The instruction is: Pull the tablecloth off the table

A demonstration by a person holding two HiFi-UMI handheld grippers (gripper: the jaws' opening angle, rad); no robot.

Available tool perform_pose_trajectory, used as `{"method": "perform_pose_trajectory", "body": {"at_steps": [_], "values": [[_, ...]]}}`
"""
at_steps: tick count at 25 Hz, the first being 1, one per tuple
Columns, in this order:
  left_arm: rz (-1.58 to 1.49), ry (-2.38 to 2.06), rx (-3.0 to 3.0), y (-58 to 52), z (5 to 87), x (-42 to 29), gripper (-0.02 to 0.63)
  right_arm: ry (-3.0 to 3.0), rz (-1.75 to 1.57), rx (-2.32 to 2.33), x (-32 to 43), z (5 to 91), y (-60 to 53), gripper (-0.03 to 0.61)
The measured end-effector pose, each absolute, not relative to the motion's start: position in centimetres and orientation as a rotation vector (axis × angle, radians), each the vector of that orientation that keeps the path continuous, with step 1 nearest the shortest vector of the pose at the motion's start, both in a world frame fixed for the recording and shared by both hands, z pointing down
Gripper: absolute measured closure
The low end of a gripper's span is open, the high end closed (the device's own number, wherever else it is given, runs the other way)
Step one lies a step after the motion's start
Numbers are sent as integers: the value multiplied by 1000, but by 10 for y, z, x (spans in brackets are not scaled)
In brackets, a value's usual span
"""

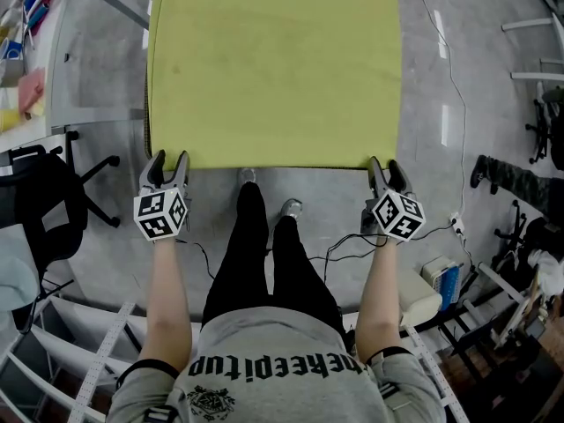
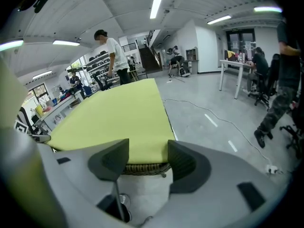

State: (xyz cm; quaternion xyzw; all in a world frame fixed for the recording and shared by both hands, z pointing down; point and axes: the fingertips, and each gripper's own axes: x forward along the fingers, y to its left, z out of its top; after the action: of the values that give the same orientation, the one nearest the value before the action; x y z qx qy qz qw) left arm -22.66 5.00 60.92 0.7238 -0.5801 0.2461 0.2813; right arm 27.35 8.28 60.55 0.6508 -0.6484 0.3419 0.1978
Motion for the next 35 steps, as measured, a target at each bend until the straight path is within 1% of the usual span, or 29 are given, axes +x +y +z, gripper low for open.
{"method": "perform_pose_trajectory", "body": {"at_steps": [12,14,17,19,20,21,23,24,29,35], "values": [[678,-1581,1896,49,617,-225,374,-1796,925,1730,264,616,73,333],[683,-1605,1873,48,618,-228,389,-1791,924,1743,264,615,73,336],[705,-1635,1855,47,618,-231,432,-1784,914,1736,263,615,72,366],[715,-1637,1854,47,619,-230,437,-1783,905,1717,258,616,71,403],[723,-1631,1858,47,619,-228,450,-1783,895,1704,255,617,70,426],[735,-1622,1866,46,619,-225,474,-1781,885,1691,251,617,69,451],[770,-1608,1875,43,620,-216,550,-1775,877,1681,246,618,68,495],[784,-1609,1868,41,621,-212,574,-1772,883,1684,245,618,67,512],[796,-1603,1801,39,621,-210,588,-1775,963,1709,245,619,67,543],[786,-1580,1792,39,612,-215,589,-1813,975,1744,241,601,65,551]]}}
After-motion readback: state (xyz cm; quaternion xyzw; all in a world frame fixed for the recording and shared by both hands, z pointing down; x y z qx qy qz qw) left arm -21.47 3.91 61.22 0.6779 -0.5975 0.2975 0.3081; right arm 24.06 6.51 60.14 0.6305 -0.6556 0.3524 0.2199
